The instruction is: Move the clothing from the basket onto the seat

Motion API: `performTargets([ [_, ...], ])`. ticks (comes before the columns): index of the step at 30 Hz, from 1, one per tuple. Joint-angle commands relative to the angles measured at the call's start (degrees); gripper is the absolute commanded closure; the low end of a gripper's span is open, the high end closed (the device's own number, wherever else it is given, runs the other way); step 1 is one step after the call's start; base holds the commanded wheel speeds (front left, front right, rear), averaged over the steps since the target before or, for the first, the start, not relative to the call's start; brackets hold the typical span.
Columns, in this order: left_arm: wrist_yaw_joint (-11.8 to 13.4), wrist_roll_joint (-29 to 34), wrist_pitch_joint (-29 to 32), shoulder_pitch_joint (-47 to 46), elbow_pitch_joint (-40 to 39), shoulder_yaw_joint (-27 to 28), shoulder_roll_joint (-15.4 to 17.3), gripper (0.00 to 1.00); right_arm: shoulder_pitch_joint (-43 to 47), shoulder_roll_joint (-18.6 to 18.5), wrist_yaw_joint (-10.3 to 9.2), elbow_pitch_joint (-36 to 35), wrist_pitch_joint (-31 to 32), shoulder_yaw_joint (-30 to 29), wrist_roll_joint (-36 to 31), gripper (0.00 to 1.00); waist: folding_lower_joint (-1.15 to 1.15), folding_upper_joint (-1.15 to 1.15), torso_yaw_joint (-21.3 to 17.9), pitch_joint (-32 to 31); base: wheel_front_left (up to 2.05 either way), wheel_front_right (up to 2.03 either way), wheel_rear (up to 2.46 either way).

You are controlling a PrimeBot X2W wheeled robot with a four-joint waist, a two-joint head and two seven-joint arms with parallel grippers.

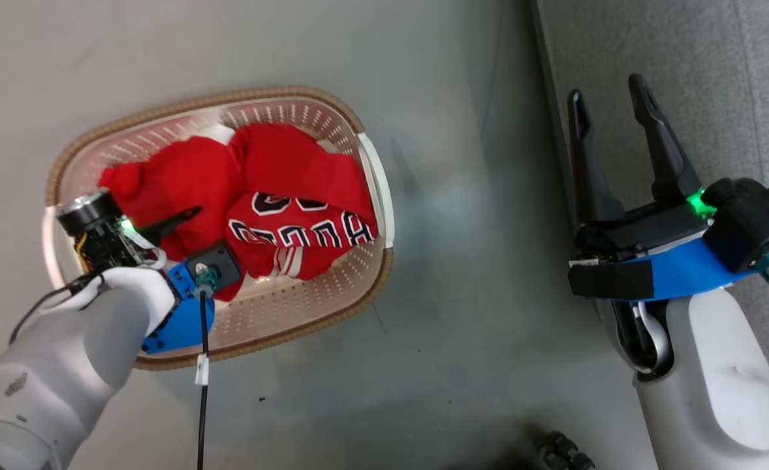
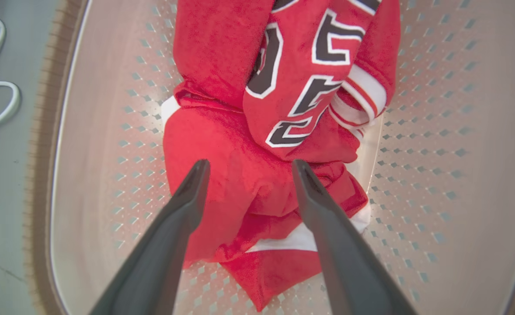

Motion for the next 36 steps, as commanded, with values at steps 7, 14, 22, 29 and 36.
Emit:
performTargets([
  [7,0.0,1.2,2.4,-5.3,4.2,-1.9,0.9,0.0,-3.4,-0.2,0.03,-2.2,-0.2,0.0,0.2,0.0,-0.01,0.0,-2.2,7.7,0.0,0.0,0.0],
  [14,0.0,3.3,4.9,-7.9,5.9,-2.0,1.7,0.0,-4.6,-0.2,0.03,-3.9,-0.2,0.4,0.8,0.0,-0.01,0.0,-3.5,11.6,0.0,0.0,0.0],
  [22,0.0,4.0,7.2,-10.3,7.2,-2.0,1.7,0.0,-4.6,-0.2,0.03,-5.5,-0.2,0.1,1.1,0.0,-0.01,0.0,-4.4,14.8,0.0,0.0,0.0],
  [29,0.1,4.0,9.9,-10.9,8.1,-2.0,1.7,0.0,-4.5,-0.2,0.03,-6.5,-0.2,-0.2,1.2,0.0,-0.01,0.0,-4.8,16.0,0.0,0.0,0.0],
  [36,0.1,3.2,11.9,-10.5,8.5,-2.0,1.2,1.0,-4.6,-0.2,0.03,-6.5,-0.2,-0.8,0.6,0.0,-0.01,0.0,-4.4,15.8,0.0,0.0,0.0],
])
